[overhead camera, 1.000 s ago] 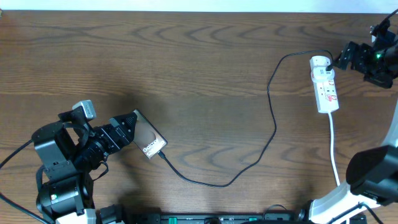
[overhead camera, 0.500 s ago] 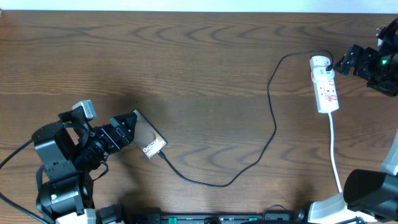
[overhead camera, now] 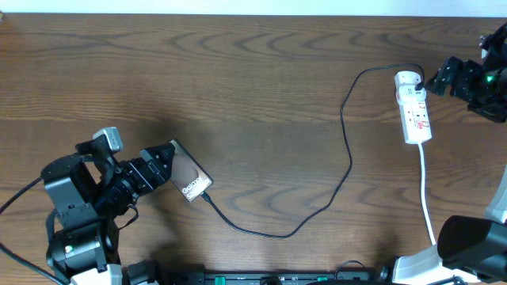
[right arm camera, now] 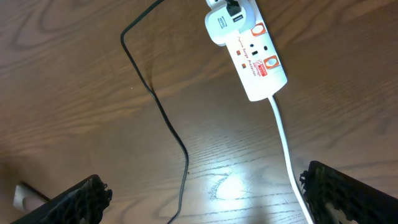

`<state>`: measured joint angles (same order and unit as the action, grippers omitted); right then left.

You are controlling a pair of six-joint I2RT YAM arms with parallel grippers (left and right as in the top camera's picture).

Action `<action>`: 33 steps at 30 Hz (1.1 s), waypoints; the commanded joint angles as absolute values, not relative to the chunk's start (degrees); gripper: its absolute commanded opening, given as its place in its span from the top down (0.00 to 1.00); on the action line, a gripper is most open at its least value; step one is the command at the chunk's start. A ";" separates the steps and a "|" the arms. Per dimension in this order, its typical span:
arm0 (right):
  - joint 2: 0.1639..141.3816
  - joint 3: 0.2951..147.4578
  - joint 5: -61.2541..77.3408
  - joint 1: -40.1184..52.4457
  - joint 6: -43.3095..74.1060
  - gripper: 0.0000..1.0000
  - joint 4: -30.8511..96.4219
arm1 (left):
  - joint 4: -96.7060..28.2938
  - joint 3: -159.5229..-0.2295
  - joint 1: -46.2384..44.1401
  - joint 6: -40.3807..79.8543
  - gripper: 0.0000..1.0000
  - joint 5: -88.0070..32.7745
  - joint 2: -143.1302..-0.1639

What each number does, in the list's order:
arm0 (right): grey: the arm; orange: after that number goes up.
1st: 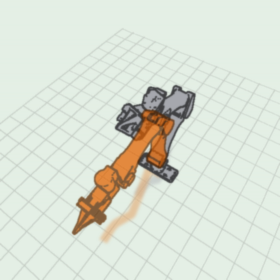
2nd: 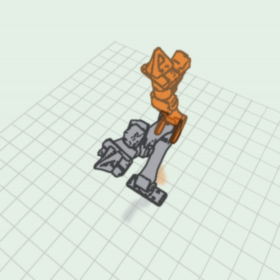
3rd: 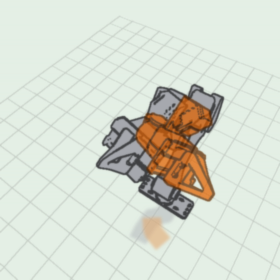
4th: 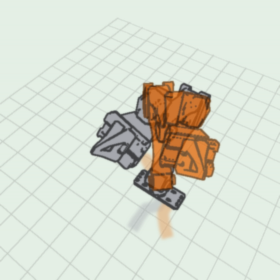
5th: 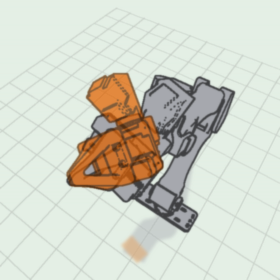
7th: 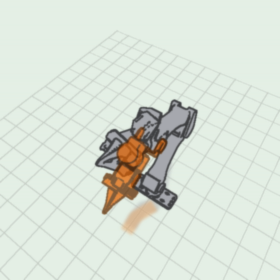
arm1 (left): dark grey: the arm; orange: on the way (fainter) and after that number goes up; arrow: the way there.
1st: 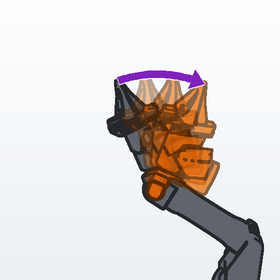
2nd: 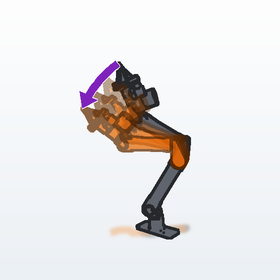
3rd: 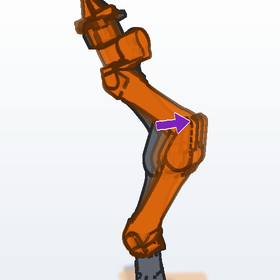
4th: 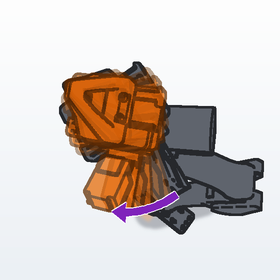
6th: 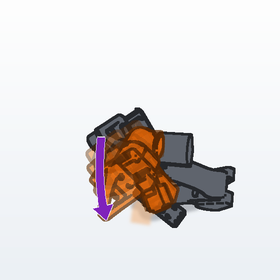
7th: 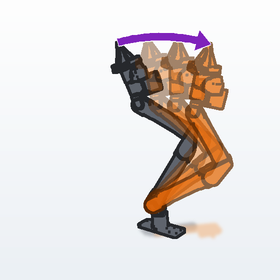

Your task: Plug charger to phone and switch on socket

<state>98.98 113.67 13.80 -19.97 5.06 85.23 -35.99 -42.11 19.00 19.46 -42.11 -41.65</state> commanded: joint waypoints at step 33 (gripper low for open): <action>98.70 114.32 13.61 -19.84 5.72 0.01 85.23 | -35.38 -33.34 -1.85 17.61 0.11 -3.18 -16.51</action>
